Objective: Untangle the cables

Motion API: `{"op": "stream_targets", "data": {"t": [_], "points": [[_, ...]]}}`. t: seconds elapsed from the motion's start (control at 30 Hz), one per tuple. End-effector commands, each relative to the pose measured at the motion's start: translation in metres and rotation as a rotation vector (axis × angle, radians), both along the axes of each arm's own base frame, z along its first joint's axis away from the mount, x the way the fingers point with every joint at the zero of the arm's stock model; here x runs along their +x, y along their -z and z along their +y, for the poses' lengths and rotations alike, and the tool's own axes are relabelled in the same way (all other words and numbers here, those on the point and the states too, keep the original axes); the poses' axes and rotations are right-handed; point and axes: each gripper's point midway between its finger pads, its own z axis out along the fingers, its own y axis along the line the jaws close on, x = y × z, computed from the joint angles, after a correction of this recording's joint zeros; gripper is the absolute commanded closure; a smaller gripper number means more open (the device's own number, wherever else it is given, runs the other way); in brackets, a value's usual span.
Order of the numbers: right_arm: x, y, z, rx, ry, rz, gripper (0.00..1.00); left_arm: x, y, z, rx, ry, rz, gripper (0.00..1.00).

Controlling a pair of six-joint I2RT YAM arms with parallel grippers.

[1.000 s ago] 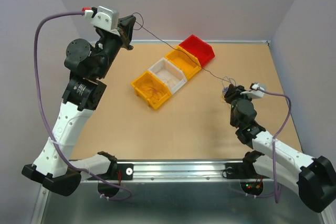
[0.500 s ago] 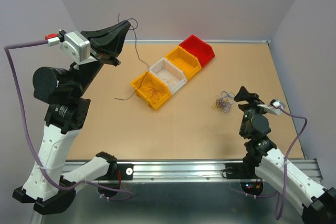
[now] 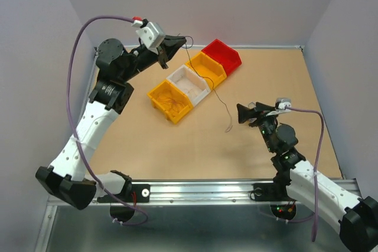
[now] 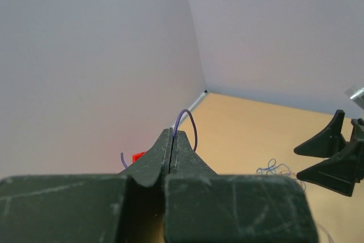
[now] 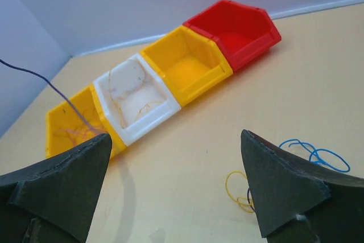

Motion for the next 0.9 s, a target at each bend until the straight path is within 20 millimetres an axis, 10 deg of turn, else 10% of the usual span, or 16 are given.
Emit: {"op": "stream_targets", "data": {"t": [0.0,0.2,0.63,0.87], "points": [[0.009,-0.031,0.023,-0.044,-0.093,-0.069,0.0,0.015,-0.037,-0.006,-0.028,-0.014,-0.071,1.0],[0.052,-0.024,0.054,-0.1,-0.134,0.023,0.03,0.054,-0.062,-0.022,-0.046,-0.039,-0.078,1.0],[0.121,-0.027,0.105,-0.133,-0.201,0.038,0.03,0.184,0.012,-0.08,0.051,-0.143,-0.016,1.0],[0.17,0.011,0.125,-0.174,-0.289,0.115,0.04,0.204,-0.006,-0.081,-0.024,-0.192,-0.073,1.0]]}}
